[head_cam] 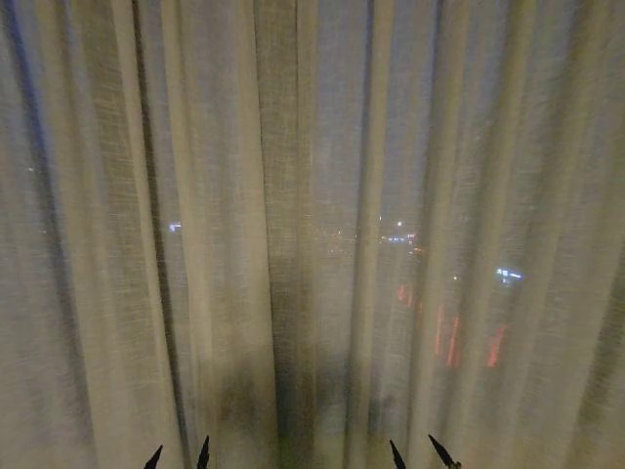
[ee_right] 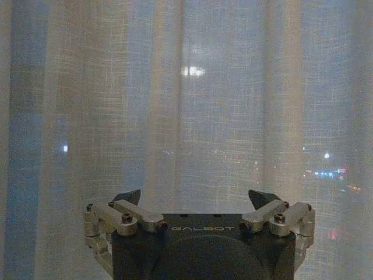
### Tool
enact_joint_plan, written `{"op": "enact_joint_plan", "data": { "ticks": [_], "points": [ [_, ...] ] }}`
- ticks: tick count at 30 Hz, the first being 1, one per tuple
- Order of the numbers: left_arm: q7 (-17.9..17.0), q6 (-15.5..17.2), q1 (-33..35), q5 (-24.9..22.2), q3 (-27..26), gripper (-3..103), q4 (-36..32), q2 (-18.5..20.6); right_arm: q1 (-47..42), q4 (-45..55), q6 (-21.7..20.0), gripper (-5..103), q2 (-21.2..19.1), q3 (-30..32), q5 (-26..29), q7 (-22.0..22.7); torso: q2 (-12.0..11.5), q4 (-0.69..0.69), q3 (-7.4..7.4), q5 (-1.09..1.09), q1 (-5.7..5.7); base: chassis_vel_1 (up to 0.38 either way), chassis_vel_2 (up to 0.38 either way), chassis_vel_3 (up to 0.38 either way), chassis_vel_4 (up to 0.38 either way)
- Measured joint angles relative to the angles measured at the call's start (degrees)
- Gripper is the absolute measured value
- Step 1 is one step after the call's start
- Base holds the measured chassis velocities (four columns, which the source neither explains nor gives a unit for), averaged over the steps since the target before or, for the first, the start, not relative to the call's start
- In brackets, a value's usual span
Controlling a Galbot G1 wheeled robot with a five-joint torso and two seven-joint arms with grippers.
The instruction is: Open the curtains by pulling them apart, changing their state from closed to fully open.
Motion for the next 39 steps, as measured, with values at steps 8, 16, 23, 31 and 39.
{"op": "enact_joint_plan", "data": {
  "ticks": [8,16,23,31,39],
  "points": [
    [1.01,0.05,-0.24,-0.36,0.07,100,0.05,0.13,0.01,-0.08,-0.06,100,0.00,-0.04,-0.01,0.00,0.00,0.00,0.00,0.00,0.01,0.000,0.000,0.000,0.000],
    [1.32,-1.17,-0.62,0.23,-0.02,100,0.81,0.03,-0.04,-0.15,-0.07,100,0.00,0.13,-0.15,-0.10,0.00,0.00,0.00,0.00,0.02,0.000,0.000,0.000,0.000],
    [1.29,-1.52,-0.43,0.26,-0.09,100,0.82,-0.04,0.06,-0.25,0.17,100,0.00,0.27,-1.53,-0.28,0.00,0.00,0.00,0.00,0.02,0.000,0.000,0.000,0.000],
    [1.28,-1.52,-0.30,0.26,-0.06,100,0.59,-0.06,0.05,-0.45,1.09,100,0.00,0.23,-2.38,-0.29,0.00,0.00,0.00,0.00,0.02,0.000,0.000,0.000,0.000],
    [1.30,-1.44,-0.24,0.26,-0.08,100,0.40,0.00,-0.17,-0.05,1.25,100,0.00,0.19,-3.02,-0.32,0.00,0.00,0.00,0.00,0.02,0.017,0.024,-0.013,-0.018]
  ]
}}
